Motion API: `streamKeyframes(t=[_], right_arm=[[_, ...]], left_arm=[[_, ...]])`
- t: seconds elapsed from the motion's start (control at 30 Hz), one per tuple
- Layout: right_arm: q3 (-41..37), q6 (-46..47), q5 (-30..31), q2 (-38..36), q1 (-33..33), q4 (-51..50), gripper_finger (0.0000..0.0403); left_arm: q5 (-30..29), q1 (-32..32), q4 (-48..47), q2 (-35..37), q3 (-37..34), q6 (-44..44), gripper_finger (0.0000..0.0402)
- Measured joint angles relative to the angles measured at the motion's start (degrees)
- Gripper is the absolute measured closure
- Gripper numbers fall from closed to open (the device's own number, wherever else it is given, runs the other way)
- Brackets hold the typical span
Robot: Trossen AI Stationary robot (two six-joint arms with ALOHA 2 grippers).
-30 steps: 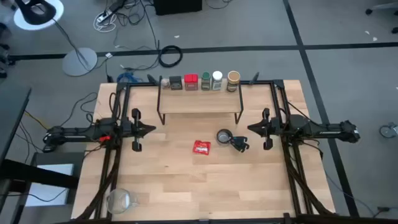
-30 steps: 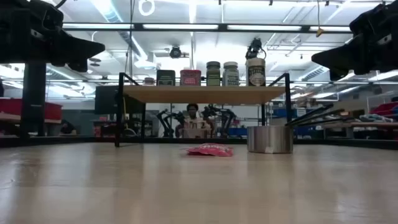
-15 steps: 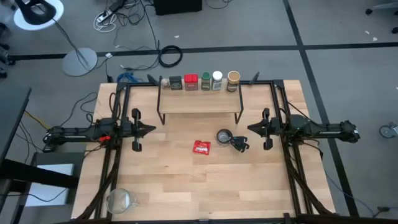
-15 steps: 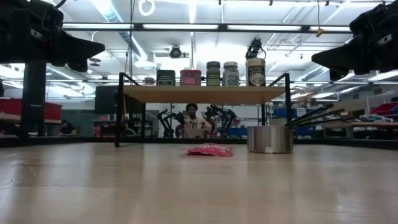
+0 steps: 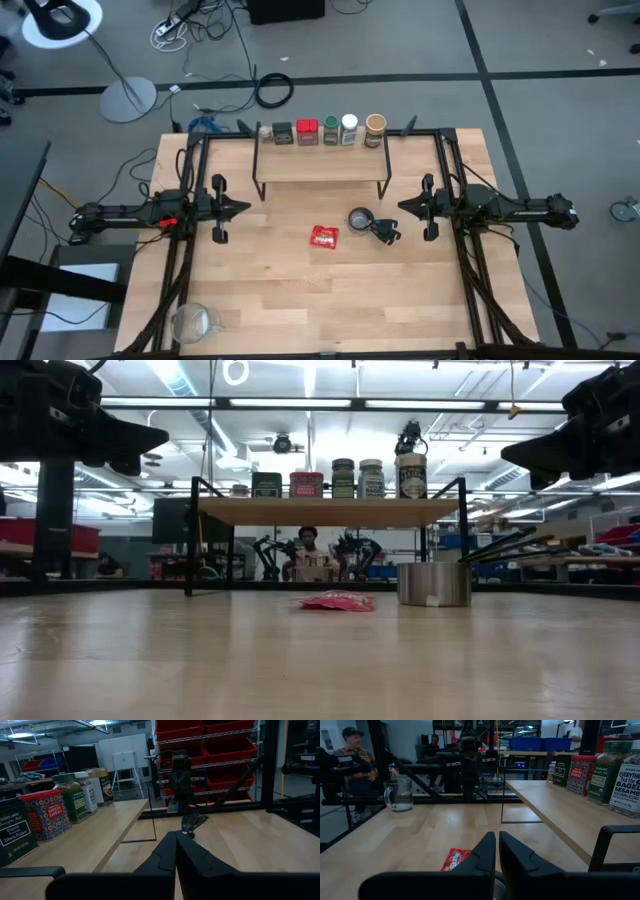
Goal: Shelf spices
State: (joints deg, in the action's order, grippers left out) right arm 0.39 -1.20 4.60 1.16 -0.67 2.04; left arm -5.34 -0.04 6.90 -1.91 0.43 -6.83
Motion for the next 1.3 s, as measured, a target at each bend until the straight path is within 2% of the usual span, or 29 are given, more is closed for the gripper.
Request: streamKeyframes(t=[0.47,0.73,0.9,1.13,1.2,1.3], right_arm=[[0.0,0.2,0.1,0.0,0.0,0.5,0.038],[0.1,1.5,0.2,0.0,0.0,7.0,0.038],[1.1,1.6,0.4,0.0,0.0,10.1,0.038],[3.4,1.3,7.0,0.0,0.0,16.0,0.038],[4.5,1.3,8.3,0.2,0.0,16.5,0.038],[6.5,1.1,9.9,1.1,0.0,16.3,0.038]], left_arm=[[0.0,0.0,0.0,0.0,0.0,0.0,0.039],[0.0,0.0,0.0,0.0,0.0,0.0,0.039],[-0.6,0.0,3.7,0.0,0.0,-4.9,0.039],[-0.5,0.0,7.5,0.0,0.0,-4.4,0.039],[0.2,0.0,8.9,0.0,0.0,-0.2,0.039],[1.6,0.0,12.0,0.0,0.0,11.8,0.039]])
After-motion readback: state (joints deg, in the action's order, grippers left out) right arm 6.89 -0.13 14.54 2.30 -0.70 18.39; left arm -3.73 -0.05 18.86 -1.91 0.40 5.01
